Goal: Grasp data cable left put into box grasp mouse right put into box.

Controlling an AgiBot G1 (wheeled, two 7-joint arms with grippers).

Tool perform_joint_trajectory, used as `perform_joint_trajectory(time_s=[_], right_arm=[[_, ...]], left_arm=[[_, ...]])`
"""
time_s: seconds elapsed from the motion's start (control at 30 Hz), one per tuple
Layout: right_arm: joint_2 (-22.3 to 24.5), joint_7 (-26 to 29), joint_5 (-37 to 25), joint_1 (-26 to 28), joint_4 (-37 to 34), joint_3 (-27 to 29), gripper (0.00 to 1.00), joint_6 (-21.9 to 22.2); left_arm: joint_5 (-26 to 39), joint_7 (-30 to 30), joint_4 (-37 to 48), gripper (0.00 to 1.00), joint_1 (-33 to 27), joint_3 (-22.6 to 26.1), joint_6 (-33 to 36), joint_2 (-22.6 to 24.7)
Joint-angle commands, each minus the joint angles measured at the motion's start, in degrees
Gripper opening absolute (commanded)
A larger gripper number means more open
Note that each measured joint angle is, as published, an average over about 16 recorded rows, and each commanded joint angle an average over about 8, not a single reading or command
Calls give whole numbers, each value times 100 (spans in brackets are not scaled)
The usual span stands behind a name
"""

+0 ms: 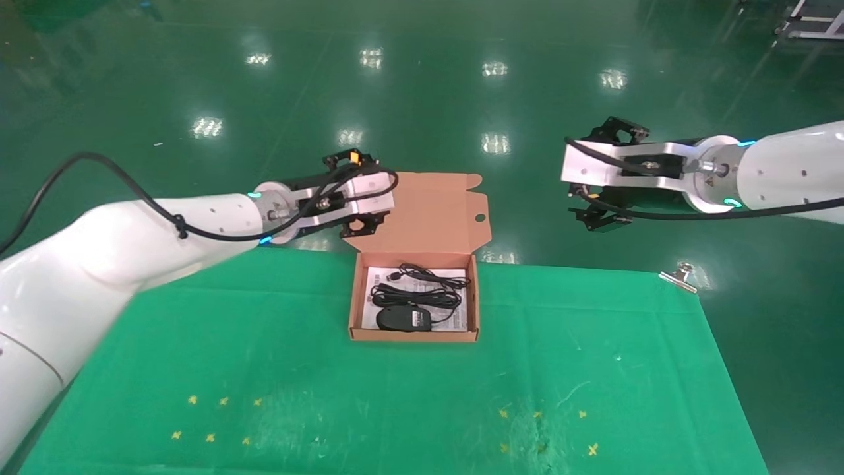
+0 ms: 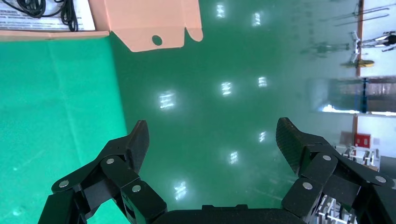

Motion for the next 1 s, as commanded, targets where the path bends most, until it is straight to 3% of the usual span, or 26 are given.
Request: perform_joint_trajectory(time_s=[0.03, 0.2, 1.0], right_arm=[[-19, -48, -108, 97, 6, -65, 100, -108], [39, -125, 161, -64, 70, 165, 100, -368], [631, -639, 2689, -1729, 554, 2207, 100, -1983]], left_arm=[[10, -1, 66, 100, -63, -4, -35, 10], [-236, -124, -101, 100, 53, -190, 238, -181], [-2094, -1073, -1633, 100, 1183, -1564, 2428, -1673]])
